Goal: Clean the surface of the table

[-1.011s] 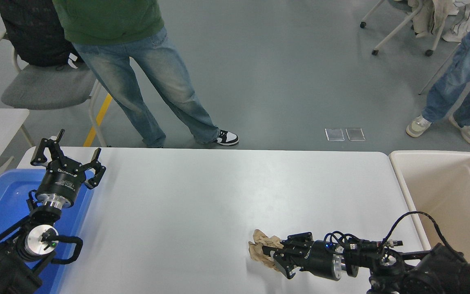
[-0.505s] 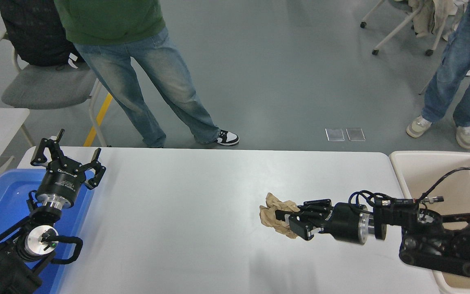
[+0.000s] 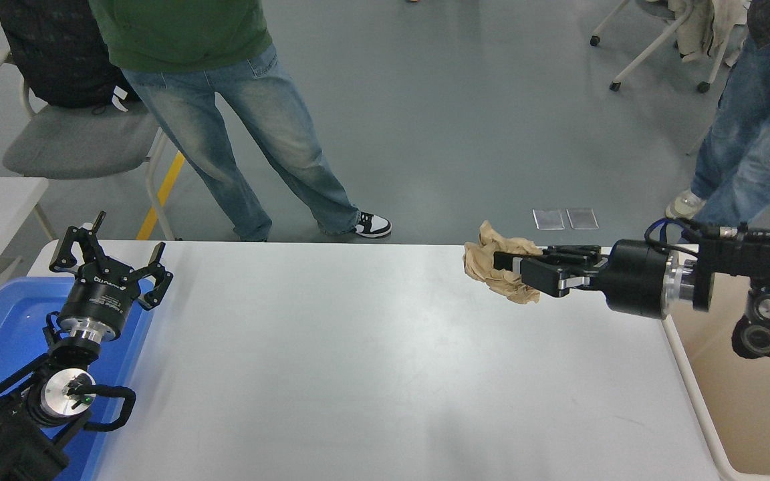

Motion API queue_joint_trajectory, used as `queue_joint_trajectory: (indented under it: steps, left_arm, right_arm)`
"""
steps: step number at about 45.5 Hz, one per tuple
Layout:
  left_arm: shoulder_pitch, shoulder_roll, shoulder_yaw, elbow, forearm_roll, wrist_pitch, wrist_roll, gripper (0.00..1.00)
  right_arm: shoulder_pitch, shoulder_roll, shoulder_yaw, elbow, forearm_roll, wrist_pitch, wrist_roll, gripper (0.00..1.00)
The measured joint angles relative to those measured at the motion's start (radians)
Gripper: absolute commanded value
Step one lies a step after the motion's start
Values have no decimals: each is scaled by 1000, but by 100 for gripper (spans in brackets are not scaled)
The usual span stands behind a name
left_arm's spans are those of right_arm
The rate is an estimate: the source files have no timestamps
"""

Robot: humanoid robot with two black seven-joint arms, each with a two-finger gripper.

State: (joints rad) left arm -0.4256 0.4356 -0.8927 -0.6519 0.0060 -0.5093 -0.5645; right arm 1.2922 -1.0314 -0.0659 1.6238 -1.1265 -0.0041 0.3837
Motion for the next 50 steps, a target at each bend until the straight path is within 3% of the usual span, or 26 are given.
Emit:
queue_joint_trajectory:
  steps: [28, 50]
  left_arm:
    - [-1, 0, 0, 0, 0, 0, 0, 99]
    - [-1, 0, 0, 0, 0, 0, 0, 99]
  right_arm:
    - [-57, -157, 78, -264, 344, 75, 3, 0]
    - [-314, -45, 72, -750, 540, 70, 3, 0]
